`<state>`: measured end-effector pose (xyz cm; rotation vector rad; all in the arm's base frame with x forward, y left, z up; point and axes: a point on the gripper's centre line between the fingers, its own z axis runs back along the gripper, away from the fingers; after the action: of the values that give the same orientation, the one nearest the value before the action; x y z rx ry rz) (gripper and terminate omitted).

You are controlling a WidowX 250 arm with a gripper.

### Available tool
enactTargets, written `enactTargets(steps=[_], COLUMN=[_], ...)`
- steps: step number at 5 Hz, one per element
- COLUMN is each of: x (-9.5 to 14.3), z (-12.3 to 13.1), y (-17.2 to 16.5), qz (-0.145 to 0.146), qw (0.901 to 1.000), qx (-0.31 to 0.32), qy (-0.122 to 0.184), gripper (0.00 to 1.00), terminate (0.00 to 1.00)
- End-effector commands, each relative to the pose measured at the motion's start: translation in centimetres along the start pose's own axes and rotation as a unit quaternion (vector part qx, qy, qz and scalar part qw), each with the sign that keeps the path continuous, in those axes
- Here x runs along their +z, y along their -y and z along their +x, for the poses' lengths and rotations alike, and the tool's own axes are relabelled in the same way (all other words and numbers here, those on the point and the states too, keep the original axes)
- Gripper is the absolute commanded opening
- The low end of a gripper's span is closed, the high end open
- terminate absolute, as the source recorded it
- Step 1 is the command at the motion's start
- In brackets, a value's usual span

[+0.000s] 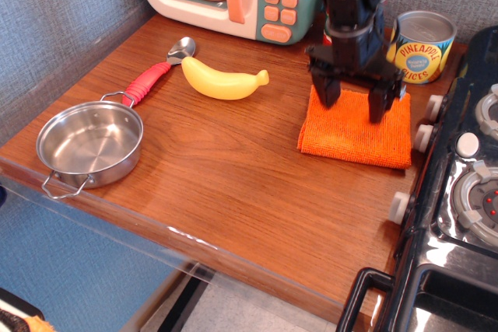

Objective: Pick up the napkin and put it near the cans.

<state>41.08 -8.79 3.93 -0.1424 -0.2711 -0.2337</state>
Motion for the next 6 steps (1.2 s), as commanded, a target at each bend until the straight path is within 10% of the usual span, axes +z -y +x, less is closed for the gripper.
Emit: enactTargets(steps=[1, 4, 6], x=[8.3, 9.6, 9.5], z=[1.6, -10.4, -13.4], y=[0.4, -1.3, -2.0], qz=[0.017, 0.026, 0.021], qw=[0.9974, 0.9994, 0.9991], qx=[-0.031, 0.011, -0.007], qy=[0.063, -0.02, -0.037], gripper=[1.0, 1.0, 1.0], terminate=[0.0, 0.0, 0.0])
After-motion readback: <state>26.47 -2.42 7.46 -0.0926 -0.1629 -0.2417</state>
